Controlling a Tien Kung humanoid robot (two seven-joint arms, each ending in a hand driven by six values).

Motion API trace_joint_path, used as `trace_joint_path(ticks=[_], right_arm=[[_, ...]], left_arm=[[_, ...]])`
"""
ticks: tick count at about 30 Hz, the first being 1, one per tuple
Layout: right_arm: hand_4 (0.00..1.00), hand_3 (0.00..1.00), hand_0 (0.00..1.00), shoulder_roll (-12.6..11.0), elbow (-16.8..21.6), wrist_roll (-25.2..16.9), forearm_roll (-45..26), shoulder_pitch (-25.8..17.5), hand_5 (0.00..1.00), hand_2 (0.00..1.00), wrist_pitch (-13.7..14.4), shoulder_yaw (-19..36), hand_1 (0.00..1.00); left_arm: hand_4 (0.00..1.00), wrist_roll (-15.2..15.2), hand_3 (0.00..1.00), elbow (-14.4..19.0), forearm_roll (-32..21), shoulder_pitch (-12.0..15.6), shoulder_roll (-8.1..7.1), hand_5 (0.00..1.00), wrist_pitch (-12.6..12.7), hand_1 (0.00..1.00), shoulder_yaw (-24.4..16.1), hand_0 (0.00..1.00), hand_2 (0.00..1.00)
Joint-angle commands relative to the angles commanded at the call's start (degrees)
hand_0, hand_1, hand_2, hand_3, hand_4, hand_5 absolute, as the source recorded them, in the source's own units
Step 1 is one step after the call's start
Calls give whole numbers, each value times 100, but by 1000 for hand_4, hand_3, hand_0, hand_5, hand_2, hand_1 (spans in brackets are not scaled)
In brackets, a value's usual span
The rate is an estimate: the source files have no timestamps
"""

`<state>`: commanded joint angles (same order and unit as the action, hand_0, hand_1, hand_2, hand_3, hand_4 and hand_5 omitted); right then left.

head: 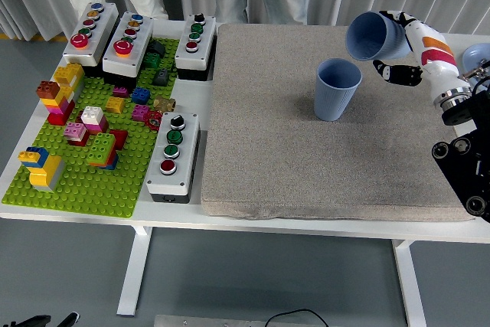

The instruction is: Pick cup pour cup place

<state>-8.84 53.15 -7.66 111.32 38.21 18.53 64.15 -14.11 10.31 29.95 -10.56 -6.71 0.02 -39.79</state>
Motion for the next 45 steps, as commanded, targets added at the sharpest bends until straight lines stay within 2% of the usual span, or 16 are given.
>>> trace_joint_path(ticks=[4,22,29,37,45], right_arm=[[710,698,853,17,20,47,49,-5,91,678,88,-54,735],[704,692,858,13,61,17,22,-35,86,679,153,-151,737],[708,690,860,-48,73,-26,60,-17,100,676,172,-199,739],[704,690,864,-221,136,-5,139,45,90,678,196,-433,738],[704,687,863,-215,167,37,204,27,92,678,224,-500,740]], left_arm=[[528,-1,664,0,-1,-1,0,903,1,808,-7,770,831],[528,1,664,0,0,-10,2,903,0,808,-11,769,831],[528,5,664,0,-13,-22,1,902,-1,808,2,769,831],[528,2,665,0,-7,-19,-4,901,0,808,-16,768,831],[529,2,665,0,-1,-5,-4,901,2,808,-22,770,832]])
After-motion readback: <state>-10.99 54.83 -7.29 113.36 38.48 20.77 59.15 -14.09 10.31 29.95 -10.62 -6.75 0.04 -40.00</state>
